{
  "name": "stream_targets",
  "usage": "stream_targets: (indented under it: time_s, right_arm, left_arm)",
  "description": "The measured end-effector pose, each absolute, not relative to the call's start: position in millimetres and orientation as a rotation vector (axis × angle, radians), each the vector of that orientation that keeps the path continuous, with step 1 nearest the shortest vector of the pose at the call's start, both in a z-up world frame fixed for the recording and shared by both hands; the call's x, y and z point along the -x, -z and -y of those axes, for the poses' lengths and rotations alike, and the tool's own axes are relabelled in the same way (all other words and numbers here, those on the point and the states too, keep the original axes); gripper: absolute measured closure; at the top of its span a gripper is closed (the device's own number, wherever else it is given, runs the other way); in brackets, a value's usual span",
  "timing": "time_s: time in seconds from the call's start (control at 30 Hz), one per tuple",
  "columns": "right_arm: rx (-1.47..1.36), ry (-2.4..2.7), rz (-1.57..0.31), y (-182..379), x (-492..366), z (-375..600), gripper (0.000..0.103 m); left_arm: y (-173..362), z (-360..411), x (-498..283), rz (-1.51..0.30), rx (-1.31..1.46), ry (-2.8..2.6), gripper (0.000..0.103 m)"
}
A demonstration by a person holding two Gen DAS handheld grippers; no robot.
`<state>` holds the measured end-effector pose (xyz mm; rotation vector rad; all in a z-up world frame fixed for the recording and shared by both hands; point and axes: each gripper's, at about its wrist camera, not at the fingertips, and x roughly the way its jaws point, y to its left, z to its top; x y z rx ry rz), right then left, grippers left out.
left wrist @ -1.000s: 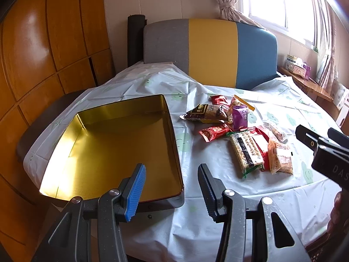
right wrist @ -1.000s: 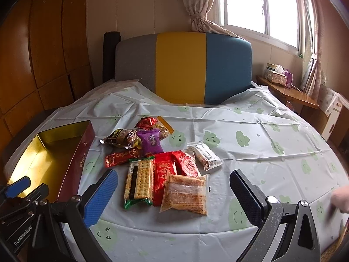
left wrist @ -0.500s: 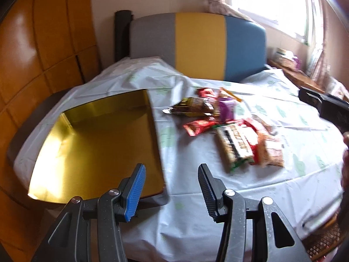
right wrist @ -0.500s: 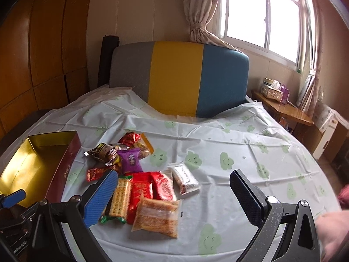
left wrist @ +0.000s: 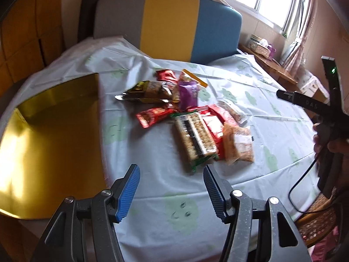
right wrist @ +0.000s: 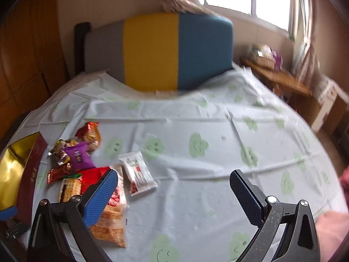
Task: Organize snacks
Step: 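Move the left gripper to the green-ended cracker pack and close on it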
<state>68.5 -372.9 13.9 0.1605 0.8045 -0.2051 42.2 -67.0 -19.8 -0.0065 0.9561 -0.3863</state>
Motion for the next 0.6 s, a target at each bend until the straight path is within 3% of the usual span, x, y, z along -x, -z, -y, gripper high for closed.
stream_targets:
  time_s: [0.6]
  right_arm:
    - [-0.184, 0.123, -0.805, -15.5, -71.9, 365.8, 0.000]
  left_arm:
    - [63.5, 138.4, -130.1, -1.107, -0.039, 0.363, 0.044]
